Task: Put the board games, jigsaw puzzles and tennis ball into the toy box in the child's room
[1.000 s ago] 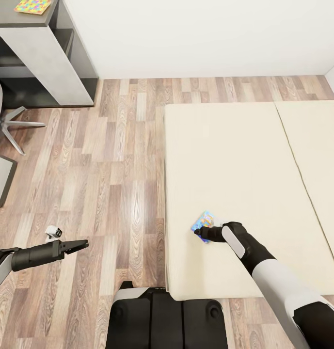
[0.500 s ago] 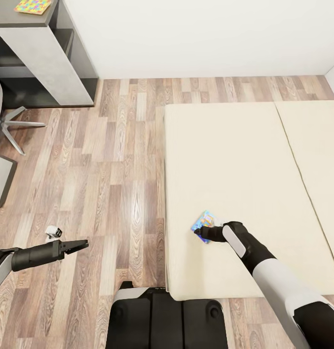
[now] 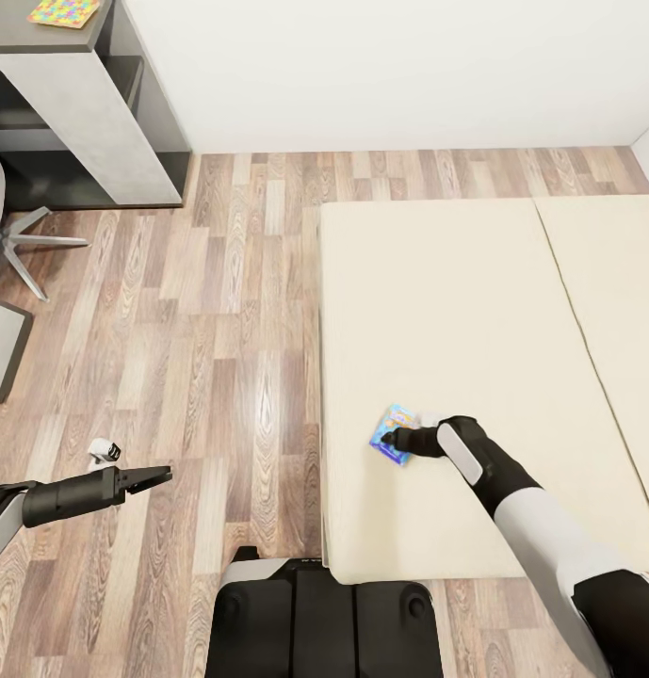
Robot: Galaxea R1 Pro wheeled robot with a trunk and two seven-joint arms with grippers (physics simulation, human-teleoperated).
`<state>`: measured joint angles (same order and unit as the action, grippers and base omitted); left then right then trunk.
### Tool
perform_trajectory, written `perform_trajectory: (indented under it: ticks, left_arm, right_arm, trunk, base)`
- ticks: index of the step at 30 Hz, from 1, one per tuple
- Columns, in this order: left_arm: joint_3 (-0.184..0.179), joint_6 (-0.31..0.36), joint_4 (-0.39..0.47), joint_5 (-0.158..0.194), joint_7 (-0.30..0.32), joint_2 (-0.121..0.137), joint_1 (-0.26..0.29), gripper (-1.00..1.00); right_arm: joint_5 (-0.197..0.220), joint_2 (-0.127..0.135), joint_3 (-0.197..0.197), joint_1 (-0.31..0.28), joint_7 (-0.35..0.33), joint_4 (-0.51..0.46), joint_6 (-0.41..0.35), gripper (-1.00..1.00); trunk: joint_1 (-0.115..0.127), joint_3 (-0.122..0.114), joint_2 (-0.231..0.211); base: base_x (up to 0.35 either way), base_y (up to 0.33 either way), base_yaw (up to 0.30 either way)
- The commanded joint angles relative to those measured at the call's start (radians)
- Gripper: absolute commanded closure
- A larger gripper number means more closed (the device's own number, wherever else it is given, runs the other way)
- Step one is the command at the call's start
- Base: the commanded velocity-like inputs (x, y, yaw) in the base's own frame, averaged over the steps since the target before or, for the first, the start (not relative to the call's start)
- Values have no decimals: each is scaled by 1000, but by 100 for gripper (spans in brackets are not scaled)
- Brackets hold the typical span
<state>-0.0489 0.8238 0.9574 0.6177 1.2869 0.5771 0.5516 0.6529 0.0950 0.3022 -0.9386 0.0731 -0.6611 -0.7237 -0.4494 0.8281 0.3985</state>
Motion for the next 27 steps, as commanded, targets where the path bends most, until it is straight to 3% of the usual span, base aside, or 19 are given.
perform_trajectory:
  ticks: [1, 10, 27]
  left_arm:
    - [-3, 9, 0, 7, 0, 1, 1, -100]
    - [-3, 9, 0, 7, 0, 1, 0, -100]
    - [-3, 9, 0, 7, -1, 0, 1, -100]
  right_arm:
    - [10, 1, 4, -2, 8, -1, -3, -100]
    - [5, 4, -60, -13, 9, 0, 5, -100]
    - [0, 1, -66, -16, 4, 10, 64, -100]
  trunk:
    - [-1, 1, 2]
    - [-1, 1, 2]
    - [-1, 1, 2]
  base:
    - [0, 0, 0]
    - [0, 0, 0]
    - [0, 0, 0]
